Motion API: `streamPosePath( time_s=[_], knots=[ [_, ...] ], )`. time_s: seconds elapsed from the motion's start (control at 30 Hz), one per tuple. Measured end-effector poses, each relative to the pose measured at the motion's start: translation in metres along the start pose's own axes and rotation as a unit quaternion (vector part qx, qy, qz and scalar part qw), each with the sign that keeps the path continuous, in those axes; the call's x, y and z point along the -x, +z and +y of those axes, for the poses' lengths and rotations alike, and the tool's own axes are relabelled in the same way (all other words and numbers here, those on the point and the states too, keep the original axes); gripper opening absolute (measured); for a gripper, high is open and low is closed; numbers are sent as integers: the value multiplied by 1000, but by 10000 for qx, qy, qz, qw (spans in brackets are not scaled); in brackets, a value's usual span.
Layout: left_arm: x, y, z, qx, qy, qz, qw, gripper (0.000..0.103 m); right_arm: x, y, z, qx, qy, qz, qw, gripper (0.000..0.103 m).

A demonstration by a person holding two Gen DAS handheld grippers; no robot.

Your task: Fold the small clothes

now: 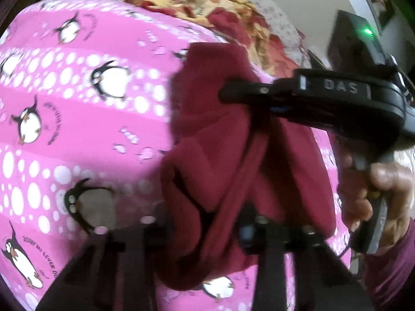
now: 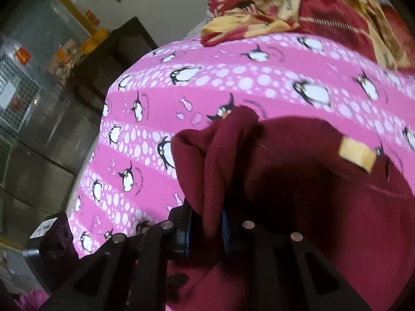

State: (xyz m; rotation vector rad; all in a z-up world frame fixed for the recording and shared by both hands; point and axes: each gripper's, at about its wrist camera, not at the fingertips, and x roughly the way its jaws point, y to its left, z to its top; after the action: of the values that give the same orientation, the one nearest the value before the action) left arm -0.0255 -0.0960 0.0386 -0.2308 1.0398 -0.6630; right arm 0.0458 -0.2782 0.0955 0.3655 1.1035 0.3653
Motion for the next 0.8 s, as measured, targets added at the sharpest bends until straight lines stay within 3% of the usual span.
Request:
streamPosePath(
  time_s=[0.03,0.07,0.1,0.17,0.2,0.37,0.4,0.43,0.47,0.67,0.8],
  knots=[
    [3,-1,-6,-120,14,-21,9999,23,4,-3,-2,-75,17,-28,10000,23],
    [6,-3,-13,-256,59,-62,9996,23,3,-2,-3,-119,-1,-53,9999,33],
    [7,-3,-17,-321,83,-84,9994,22,5,-2,-4,-160,-22,-95,9998,55],
    [11,-2,-23,-380,92,-102,9992,22,13,1,-2,-201,64,-219,9995,81],
    [13,-3,-25,-368,88,-92,9992,22,12,2,2,-157,104,-223,9996,83],
    [13,1,-34,-375,142,-88,9992,21,-16,4,22,261,-192,101,9994,83],
    [15,-1,-36,-378,151,-82,9991,21,-21,1,25,350,-409,153,9984,75],
    [17,-1,-38,-381,154,-77,9991,21,-22,-2,25,387,-580,92,9975,61],
    [20,-2,-41,-388,145,-84,9991,21,-19,-4,22,350,-523,34,9980,30],
    [34,5,-73,-605,-191,-86,9980,21,38,-13,4,288,-258,-421,9984,25],
    [32,6,-106,-867,-149,-67,9961,21,72,-17,-13,228,-332,-568,9976,25]
  ],
)
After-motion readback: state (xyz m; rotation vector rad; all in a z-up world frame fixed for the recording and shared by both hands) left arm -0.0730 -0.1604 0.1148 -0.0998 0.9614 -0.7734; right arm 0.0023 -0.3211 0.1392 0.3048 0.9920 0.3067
